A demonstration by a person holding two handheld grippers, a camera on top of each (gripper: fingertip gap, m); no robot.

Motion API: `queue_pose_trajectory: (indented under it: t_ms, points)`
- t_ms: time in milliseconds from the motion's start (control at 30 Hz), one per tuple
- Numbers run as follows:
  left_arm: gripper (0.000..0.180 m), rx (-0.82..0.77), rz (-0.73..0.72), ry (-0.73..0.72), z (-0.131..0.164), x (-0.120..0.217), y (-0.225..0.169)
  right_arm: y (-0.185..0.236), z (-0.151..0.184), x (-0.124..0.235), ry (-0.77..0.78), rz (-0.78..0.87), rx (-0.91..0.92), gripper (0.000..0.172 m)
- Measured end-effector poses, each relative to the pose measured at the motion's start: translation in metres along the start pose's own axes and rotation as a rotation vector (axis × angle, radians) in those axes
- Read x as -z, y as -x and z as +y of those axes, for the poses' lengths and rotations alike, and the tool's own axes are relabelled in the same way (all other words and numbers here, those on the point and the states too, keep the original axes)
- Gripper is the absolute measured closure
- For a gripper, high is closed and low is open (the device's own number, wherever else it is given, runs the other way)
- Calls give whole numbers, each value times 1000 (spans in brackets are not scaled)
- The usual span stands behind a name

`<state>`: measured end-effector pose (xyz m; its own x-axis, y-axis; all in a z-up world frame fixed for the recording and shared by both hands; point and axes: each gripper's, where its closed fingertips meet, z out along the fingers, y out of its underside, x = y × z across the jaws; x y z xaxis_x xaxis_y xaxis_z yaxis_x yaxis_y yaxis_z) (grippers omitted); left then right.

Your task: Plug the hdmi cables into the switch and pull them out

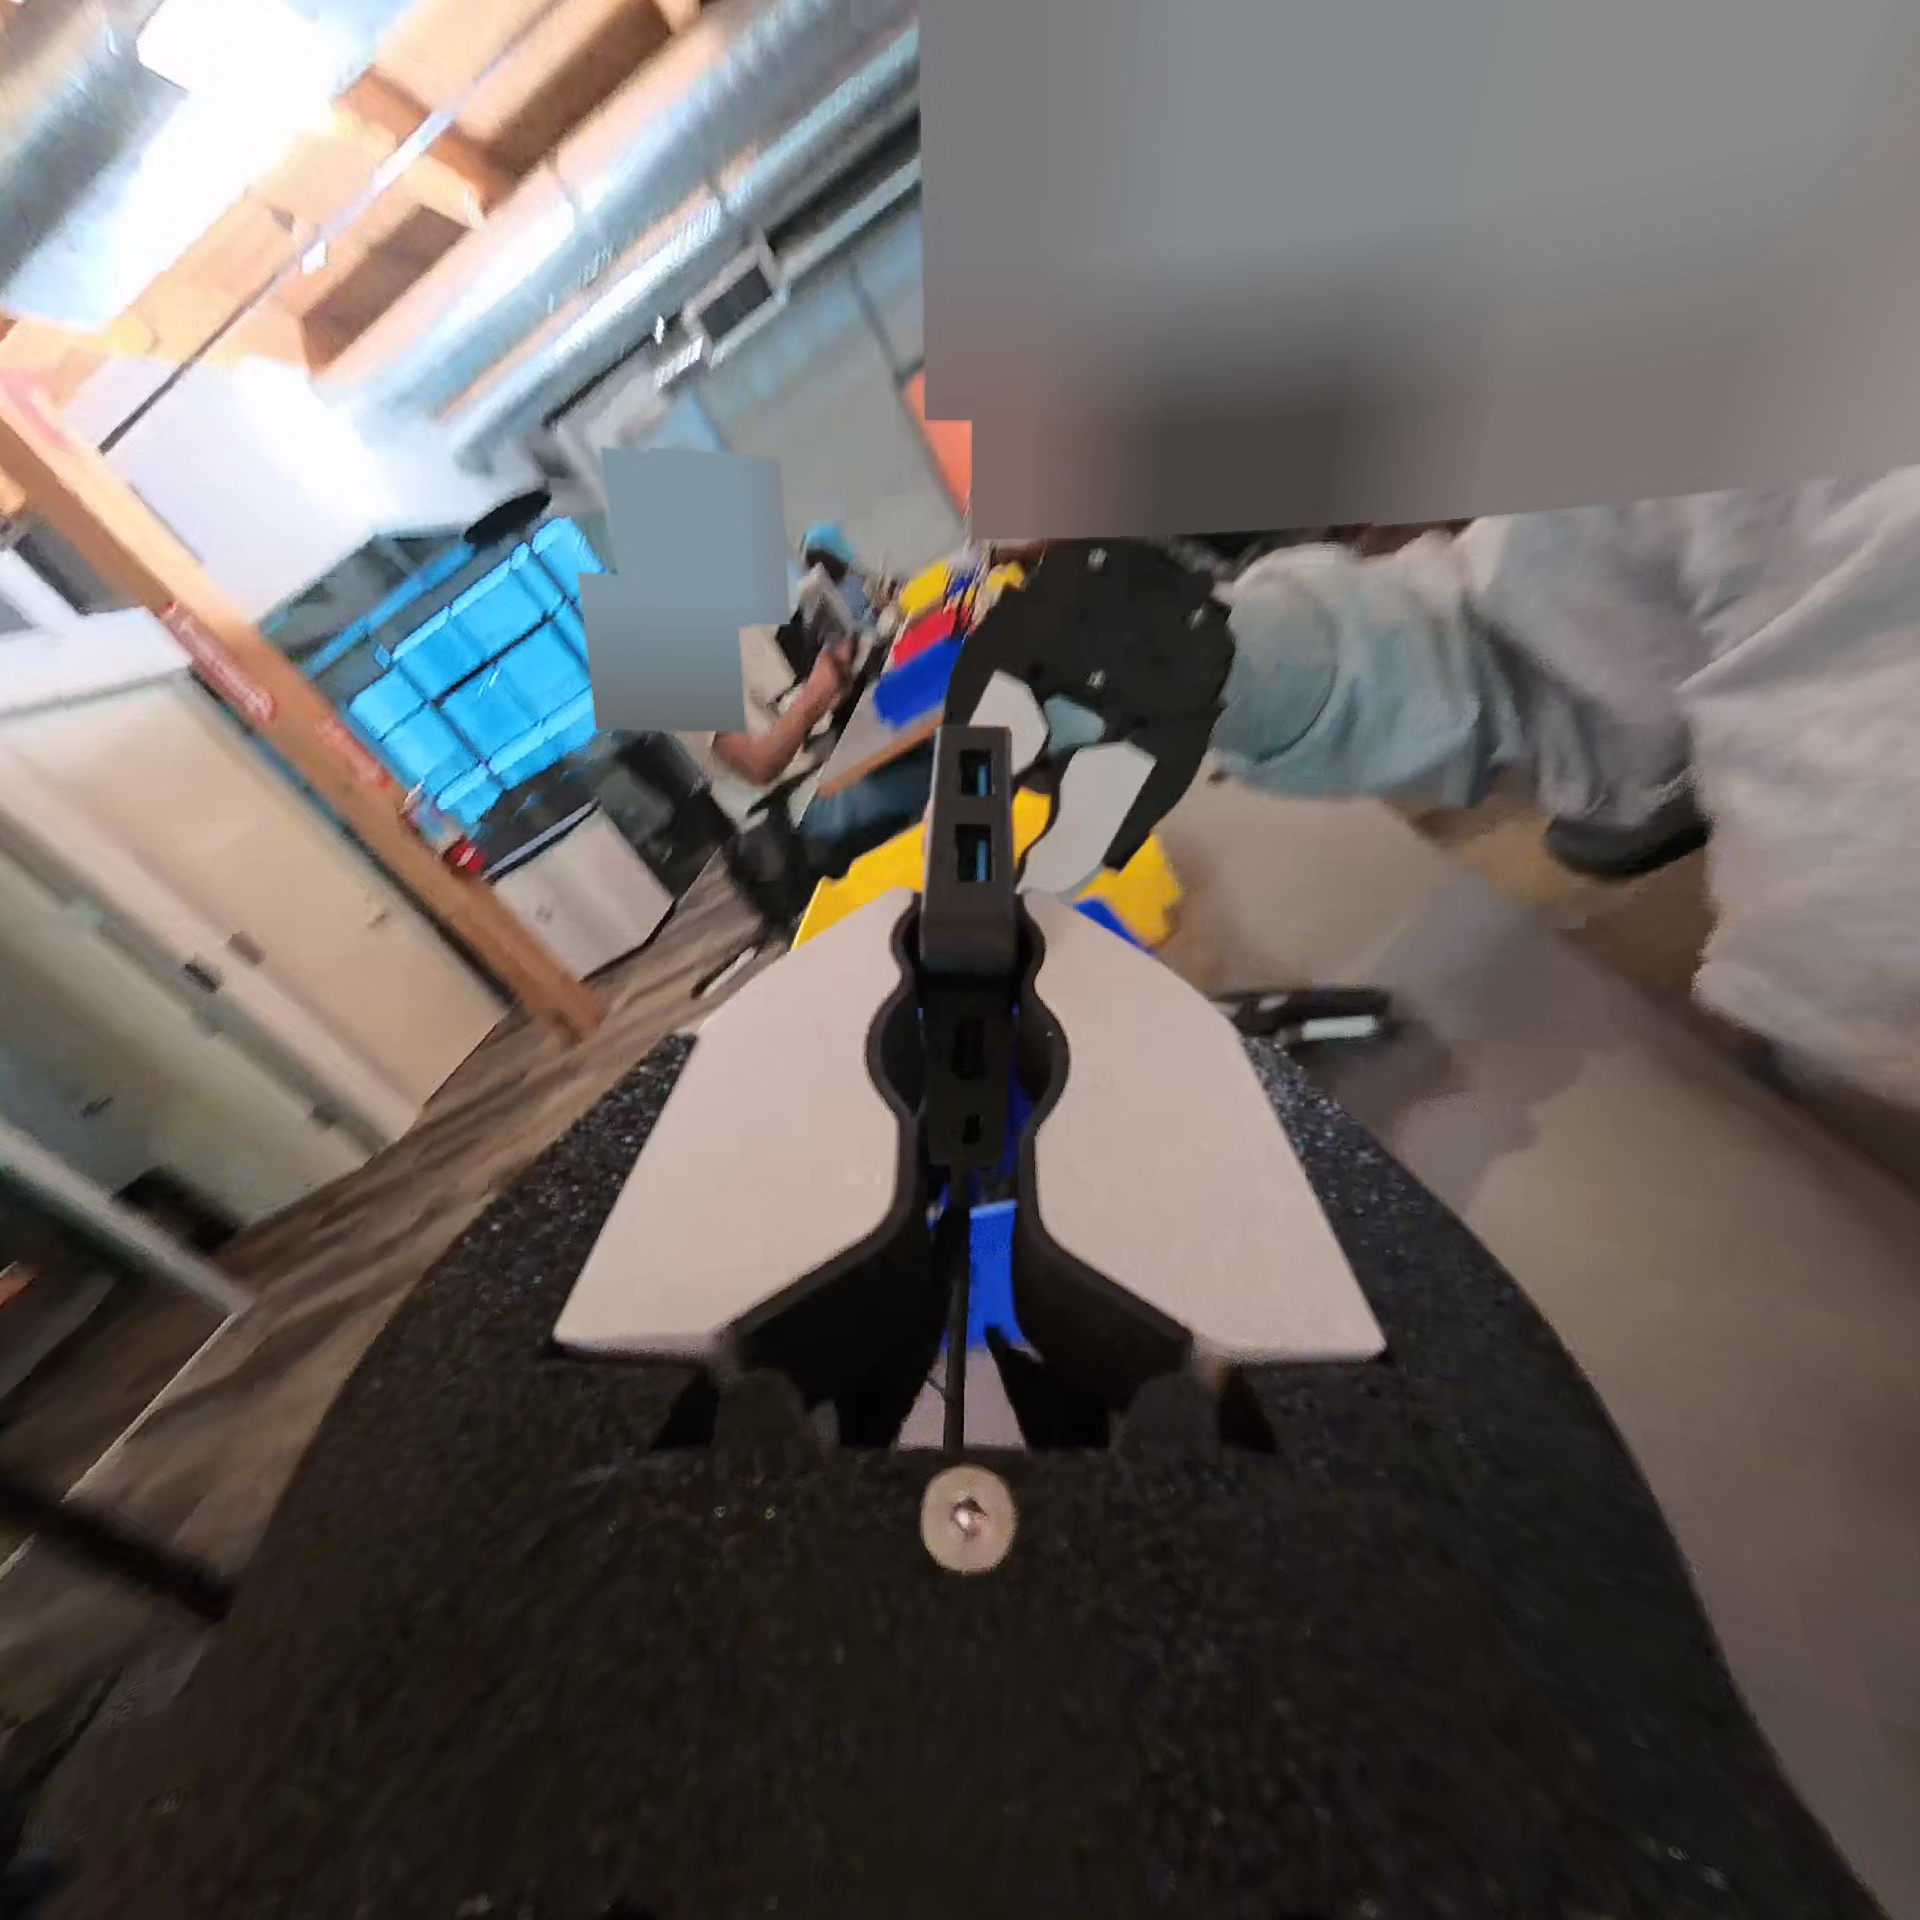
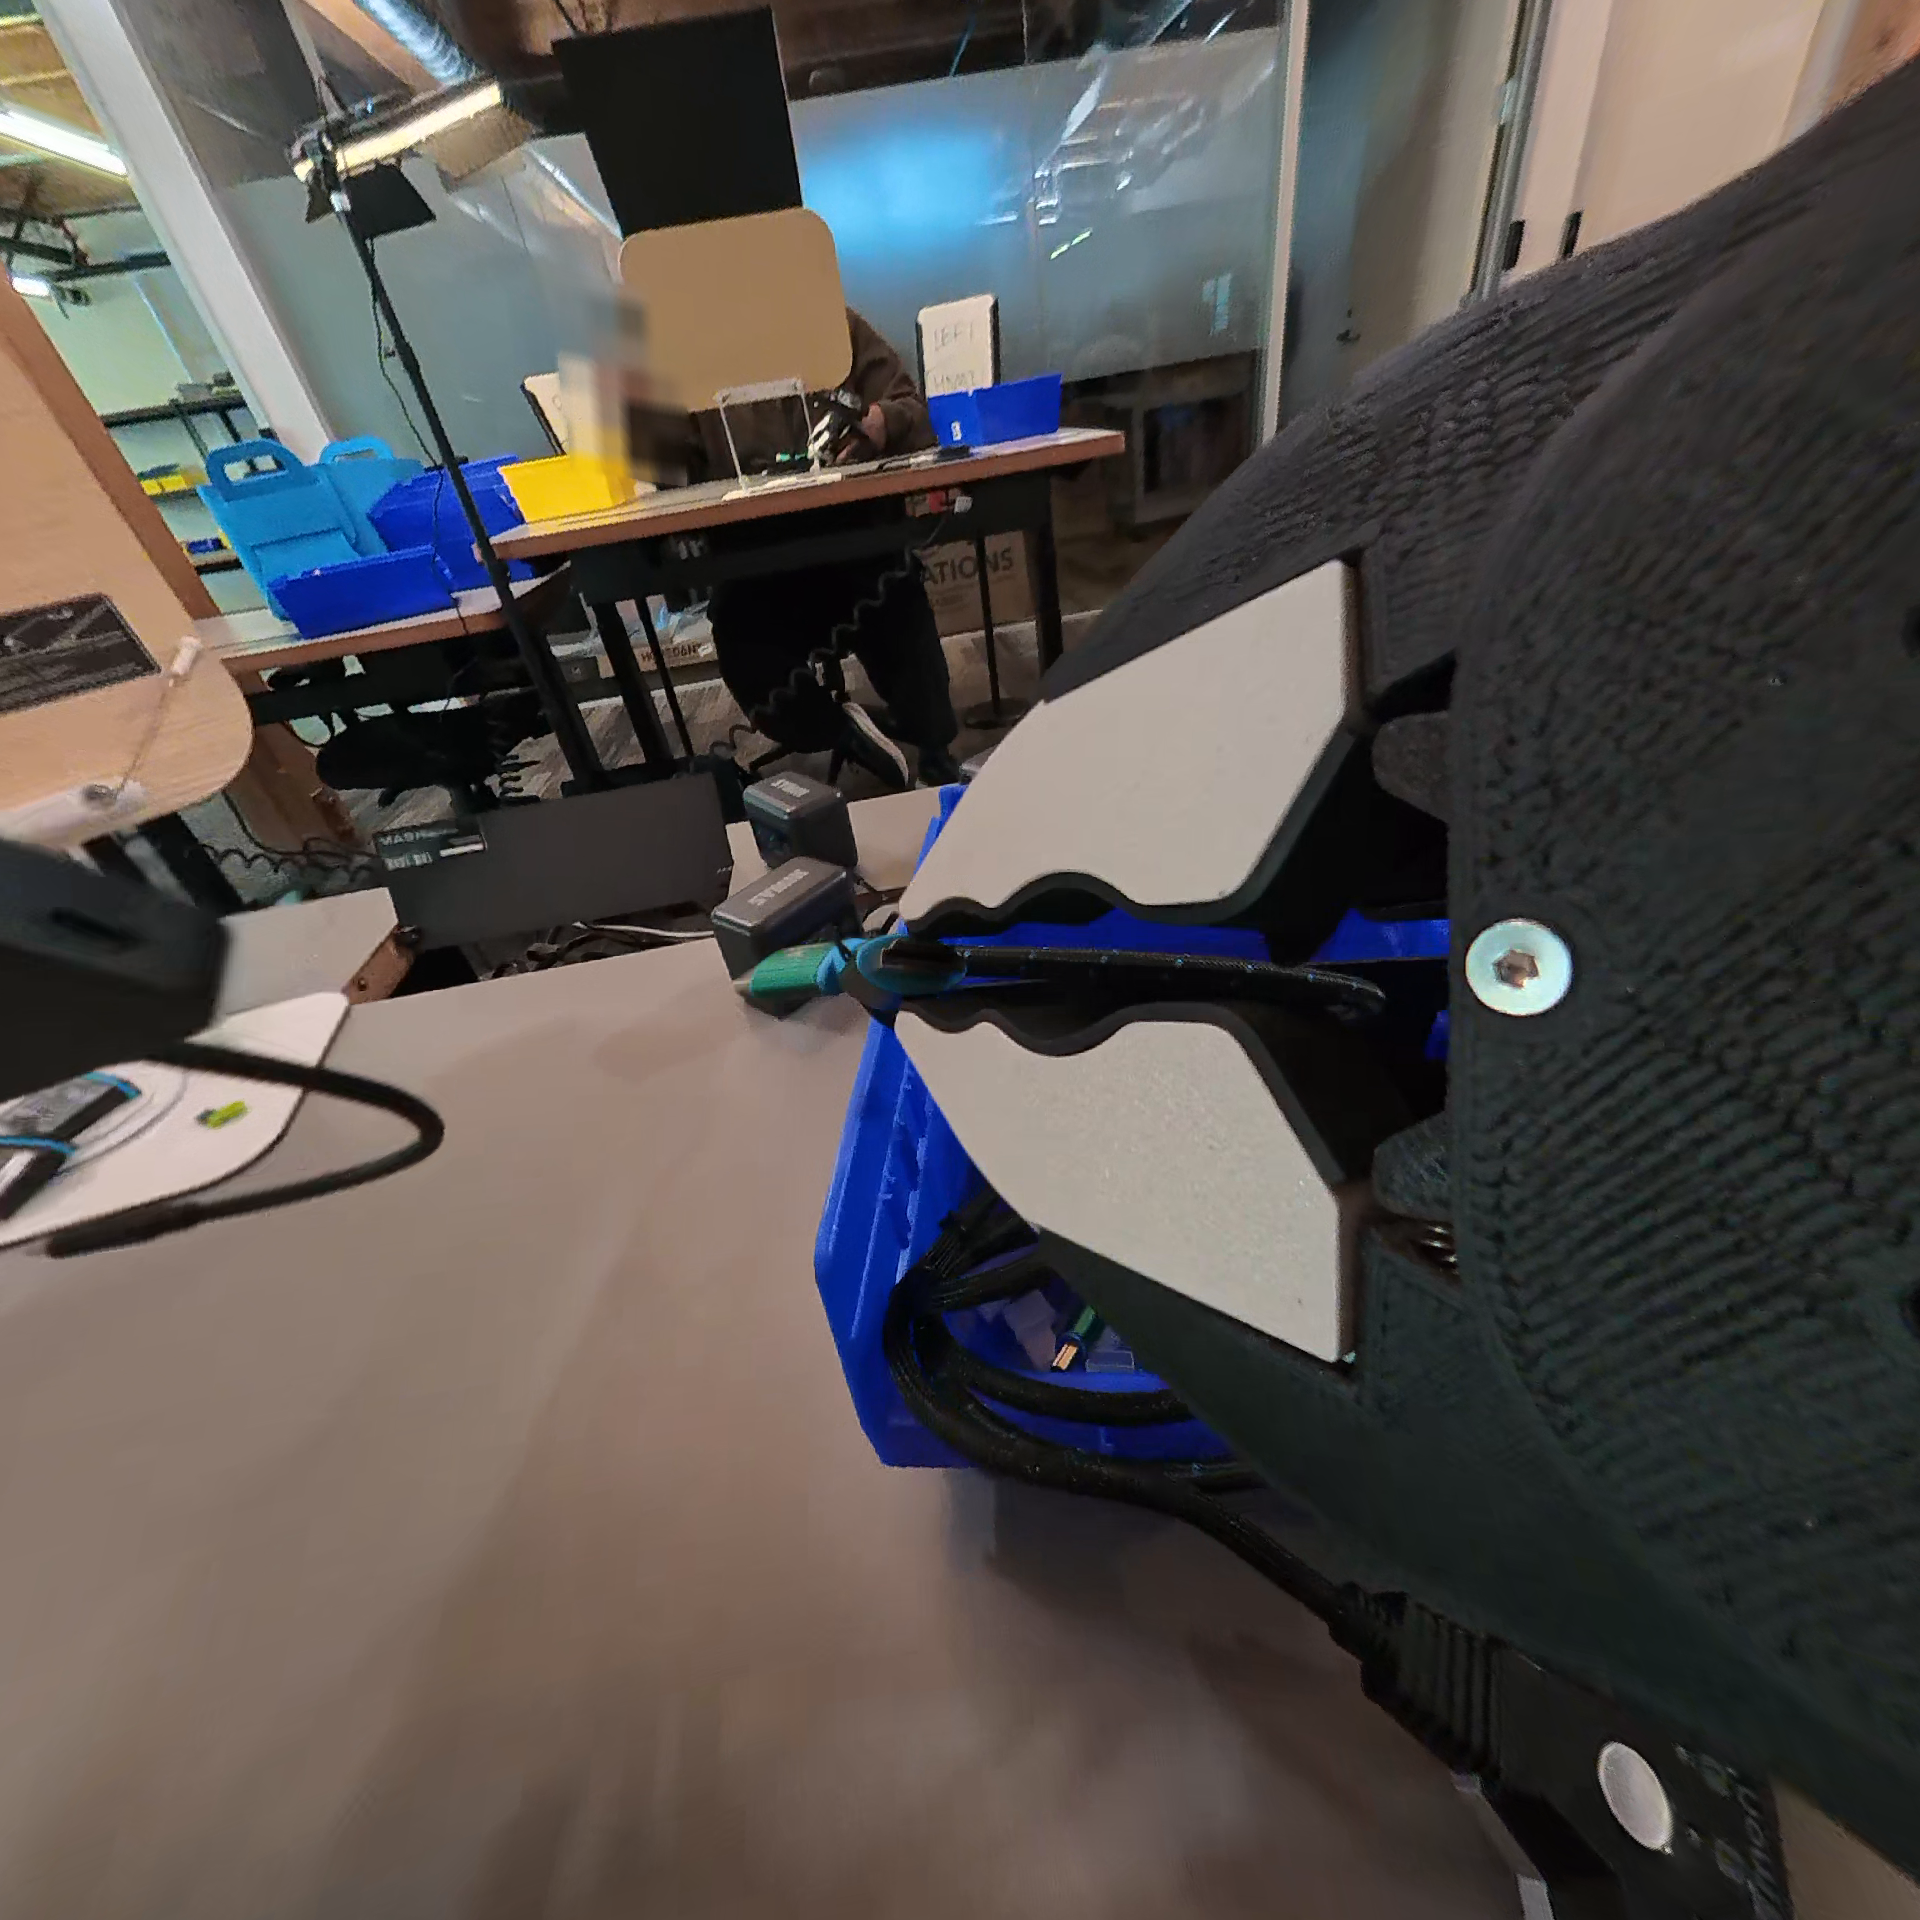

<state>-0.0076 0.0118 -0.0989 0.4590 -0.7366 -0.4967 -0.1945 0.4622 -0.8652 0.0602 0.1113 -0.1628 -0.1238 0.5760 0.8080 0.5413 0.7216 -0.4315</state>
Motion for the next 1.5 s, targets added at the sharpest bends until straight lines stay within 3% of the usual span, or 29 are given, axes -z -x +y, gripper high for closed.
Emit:
queue_pose_trajectory:
  t_ms: [133,467,800,933,1067,1267,1500]
  points:
    - [166,39,50,-183,-25,18,-4,-4,-1,11,13,39,6,161]
    - [166,4,29,-249,-43,39,-5,-4,10,19,90,79,47,161]
    - [167,82,118,-490,-62,63,-7,0,16,20,116,79,51,161]
    - [167,89,119,-517,-64,69,-6,2,23,21,147,71,48,161]
    - [167,93,93,-460,-57,63,-3,7,46,18,273,52,78,161]
    - [167,38,-28,-52,-9,33,7,43,70,2,396,-112,92,162]
    - [167,10,-27,153,16,18,3,64,75,2,432,-234,30,161]
